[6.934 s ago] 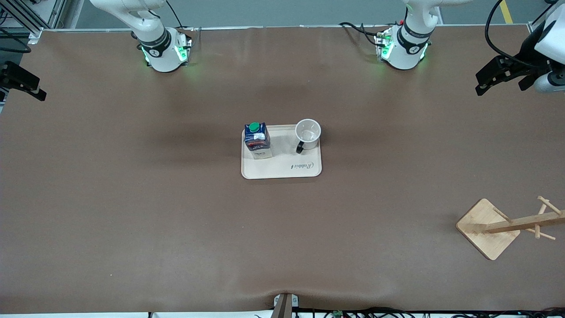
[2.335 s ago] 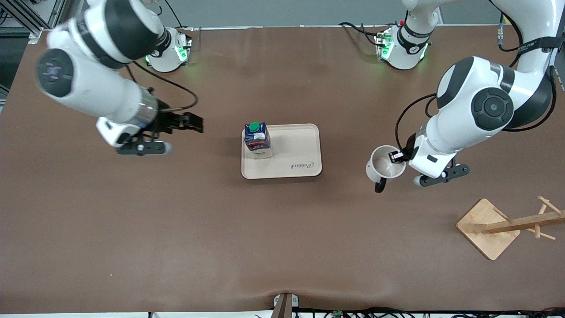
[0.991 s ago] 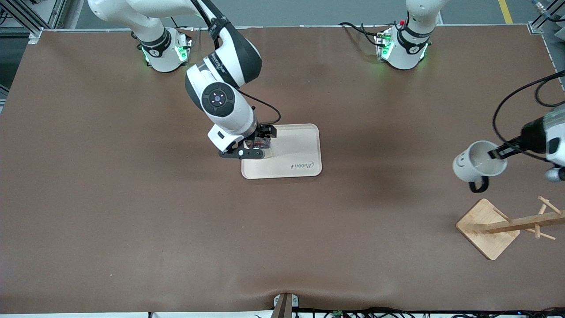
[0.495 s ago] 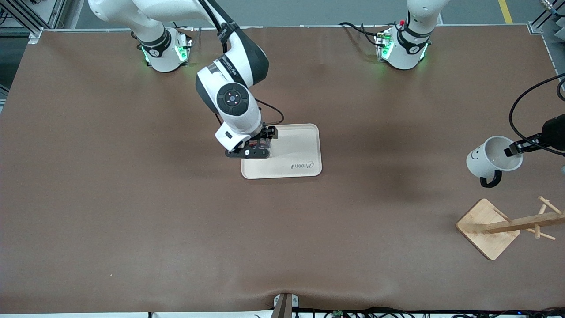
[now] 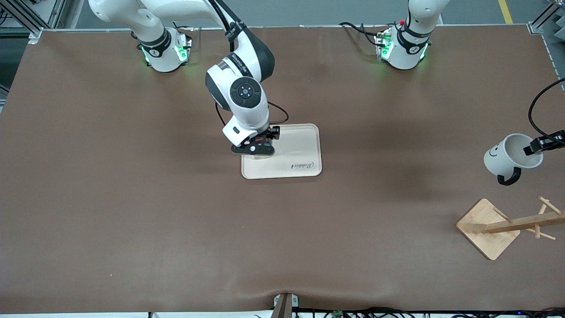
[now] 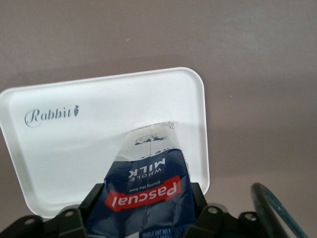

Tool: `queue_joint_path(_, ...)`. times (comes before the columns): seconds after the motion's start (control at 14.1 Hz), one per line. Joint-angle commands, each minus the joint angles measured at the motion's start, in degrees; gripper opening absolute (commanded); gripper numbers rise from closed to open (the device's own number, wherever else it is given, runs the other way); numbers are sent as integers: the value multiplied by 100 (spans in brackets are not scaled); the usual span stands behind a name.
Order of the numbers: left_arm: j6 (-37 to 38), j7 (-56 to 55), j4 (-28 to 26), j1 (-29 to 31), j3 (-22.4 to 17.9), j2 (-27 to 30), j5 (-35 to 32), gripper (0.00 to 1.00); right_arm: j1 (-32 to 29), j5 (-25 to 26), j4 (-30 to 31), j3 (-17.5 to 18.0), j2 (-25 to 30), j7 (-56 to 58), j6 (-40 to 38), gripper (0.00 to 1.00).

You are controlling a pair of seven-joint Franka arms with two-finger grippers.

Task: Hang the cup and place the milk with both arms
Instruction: 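Grasp the milk carton with the right gripper while the left gripper carries mug, then carry the milk carton off the tray with the right gripper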

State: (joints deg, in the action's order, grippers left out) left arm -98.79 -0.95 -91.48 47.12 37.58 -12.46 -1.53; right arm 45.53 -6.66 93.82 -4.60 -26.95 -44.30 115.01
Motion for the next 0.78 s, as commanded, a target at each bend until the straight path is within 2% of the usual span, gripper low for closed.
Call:
queue_joint_path(0.0, -8, 235, 139, 122, 39, -108, 101, 0, -183, -2, -757, -50, 32, -395, -862, 0)
queue_joint_path(0.14, -52, 332, 393, 157, 47, -117, 118, 0, -525, -352, -1224, -41, 50, -396, -1452, 0)
queue_joint_path(0.28, -52, 411, 447, 166, 39, -213, 101, 0, -859, -477, -1393, -41, 146, -326, -1779, 0)
queue_joint_path(0.57, -87, 613, 736, 175, 30, -599, 118, 0, -1370, -372, -1349, -85, 463, 18, -2316, 0)
queue_joint_path(0.71, -166, 631, 737, 201, 30, -653, 101, 0, -1694, -92, -1227, -103, 603, 44, -2377, 0)
